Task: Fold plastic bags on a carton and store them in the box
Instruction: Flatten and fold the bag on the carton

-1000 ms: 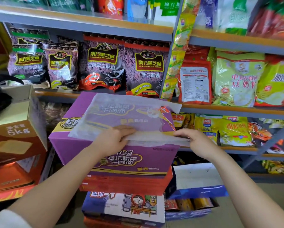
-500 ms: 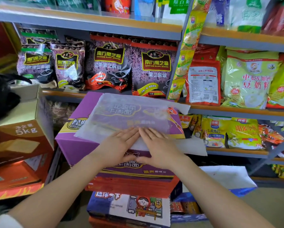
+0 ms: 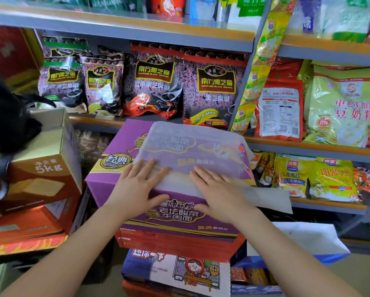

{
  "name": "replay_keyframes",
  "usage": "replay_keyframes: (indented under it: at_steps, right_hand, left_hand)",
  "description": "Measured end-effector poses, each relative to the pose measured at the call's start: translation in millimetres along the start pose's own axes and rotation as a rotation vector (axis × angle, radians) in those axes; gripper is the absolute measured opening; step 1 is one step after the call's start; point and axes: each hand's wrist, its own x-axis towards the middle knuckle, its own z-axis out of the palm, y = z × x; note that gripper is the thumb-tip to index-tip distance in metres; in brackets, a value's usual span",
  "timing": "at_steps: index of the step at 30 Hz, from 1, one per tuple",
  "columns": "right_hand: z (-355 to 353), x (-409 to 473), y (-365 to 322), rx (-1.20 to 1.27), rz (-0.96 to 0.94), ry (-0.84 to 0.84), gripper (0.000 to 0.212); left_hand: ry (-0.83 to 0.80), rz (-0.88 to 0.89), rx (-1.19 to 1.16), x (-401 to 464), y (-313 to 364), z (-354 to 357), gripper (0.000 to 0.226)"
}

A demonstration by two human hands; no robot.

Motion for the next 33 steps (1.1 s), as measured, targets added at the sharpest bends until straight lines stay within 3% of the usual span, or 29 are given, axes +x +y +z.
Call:
replay_keyframes:
  at_steps: [3,7,10,14,16,18,22,25,29,33]
  right_hand:
    - [-5.3,-2.2,10.5,0.0,-0.006,-0.031,0.075]
    - [-17.2,-12.0,28.9,0.127,-0.022,0.031,0.033]
    - [-23.9,-10.3,35.7,0.162,-0.019,0.069,0.016]
    - [-39.8,-5.0,39.0,0.046,0.036,0.028,0.016]
    - [-48.2,-4.6,39.7,0.124,0.036,-0.011,0.015]
    - [-55.9,-4.8,41.9,0.219,0.012,-0.041,0.029]
    - [-78.4,-3.5,47.5,0.271,-0.056,-0.071,0.037]
    - [-87.8,15.5,51.9,0.244,-0.069,-0.025,0.039]
    - [-76.4,56.4,56.7,0.133,0.048,0.059,0.021]
    - [-49.2,85.4,63.0,0.136,0.164,-0.049,0.019]
  left_hand:
    - [0.122,0.07,-0.012,-7.6,-9.8,-1.7,0.062]
    - [0.29,0.218,-0.171,-21.6,-24.9,-5.5,0.035]
    - [0.3,0.139,-0.472,-26.9,-28.1,-13.1,0.021]
    - [0.299,-0.095,-0.869,-28.2,-27.9,-17.3,0.008]
    - [0.334,-0.222,-0.997,-27.4,-24.7,-21.3,0.023]
    - [0.373,-0.321,-1.105,-24.3,-18.8,-28.4,0.033]
    - [0.441,-0.381,-1.205,-16.0,-18.7,-43.0,0.026]
    - [0.389,-0.409,-1.127,-1.2,-24.2,-48.7,0.031]
    - [0.287,-0.602,-0.99,26.8,-32.0,-41.3,0.027]
    - [0.115,-0.665,-1.055,42.8,-43.0,-37.7,0.053]
